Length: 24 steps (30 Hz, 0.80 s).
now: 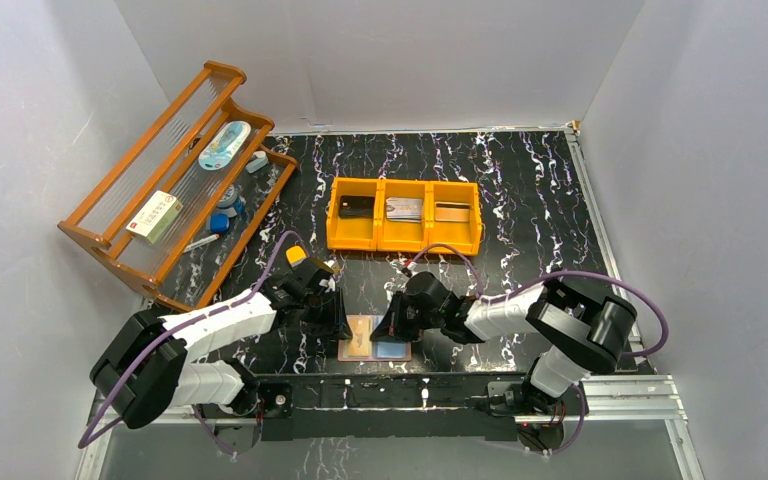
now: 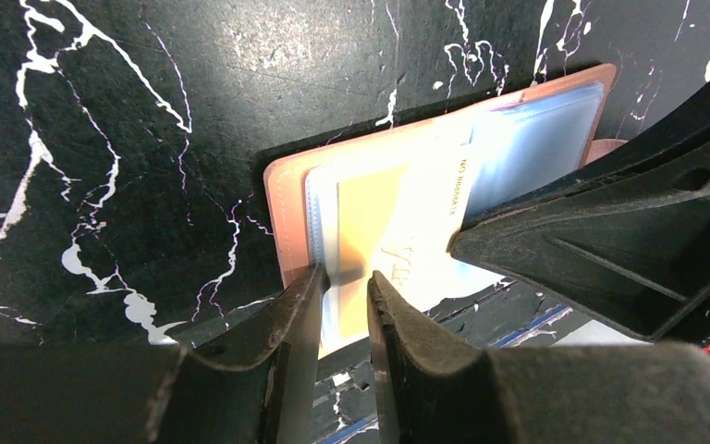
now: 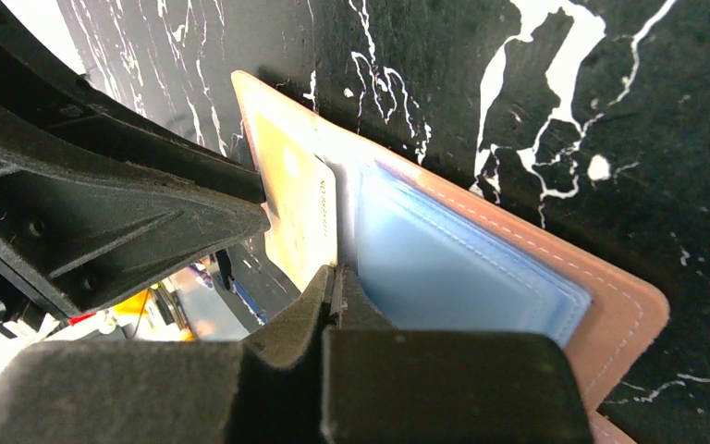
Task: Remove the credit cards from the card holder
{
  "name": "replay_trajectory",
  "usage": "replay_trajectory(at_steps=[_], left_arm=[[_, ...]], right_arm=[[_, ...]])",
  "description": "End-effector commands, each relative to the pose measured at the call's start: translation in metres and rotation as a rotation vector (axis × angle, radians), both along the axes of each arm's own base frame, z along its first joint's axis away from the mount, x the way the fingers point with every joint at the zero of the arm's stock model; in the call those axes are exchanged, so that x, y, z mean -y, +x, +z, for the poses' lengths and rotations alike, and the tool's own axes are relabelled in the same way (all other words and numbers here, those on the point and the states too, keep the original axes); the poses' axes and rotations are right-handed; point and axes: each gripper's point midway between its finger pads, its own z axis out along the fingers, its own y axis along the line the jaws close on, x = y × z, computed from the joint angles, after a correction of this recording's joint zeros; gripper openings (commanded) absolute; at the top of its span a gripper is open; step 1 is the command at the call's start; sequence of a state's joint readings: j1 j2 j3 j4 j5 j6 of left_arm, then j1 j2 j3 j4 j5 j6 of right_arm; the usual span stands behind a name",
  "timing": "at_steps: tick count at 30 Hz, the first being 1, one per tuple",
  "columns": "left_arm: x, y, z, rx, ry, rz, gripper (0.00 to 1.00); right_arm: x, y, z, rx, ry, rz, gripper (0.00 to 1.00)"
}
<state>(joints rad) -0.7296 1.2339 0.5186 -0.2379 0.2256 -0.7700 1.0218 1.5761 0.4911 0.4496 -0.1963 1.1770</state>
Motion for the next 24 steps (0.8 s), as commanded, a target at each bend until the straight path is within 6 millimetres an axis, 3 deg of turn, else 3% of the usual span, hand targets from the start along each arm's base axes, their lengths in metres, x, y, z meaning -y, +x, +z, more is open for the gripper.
replay_trajectory(at_steps=[1,13,20,24], left_arm=[[-0.012,-0.014,-0.013,-0.045,0.055,-0.008,0.24],[-0.012,-0.011,-0.009,-0.034,0.056,-0.016,0.23],[0.004,0.007,0.029,0.067,-0.017,-0.041,0.38],[0.016,0.013,0.047,0.091,-0.067,-0.065,0.43]], right_arm=[[0.006,0.003,0.005,0.022,0.008,-0.022,0.00],[0.019,0.006,0.000,0.013,-0.021,-0.046,0.01],[0.014,0.004,-0.012,-0.032,-0.046,-0.034,0.02],[0.027,0.013,-0.018,-0.012,-0.113,-0.114,0.02]])
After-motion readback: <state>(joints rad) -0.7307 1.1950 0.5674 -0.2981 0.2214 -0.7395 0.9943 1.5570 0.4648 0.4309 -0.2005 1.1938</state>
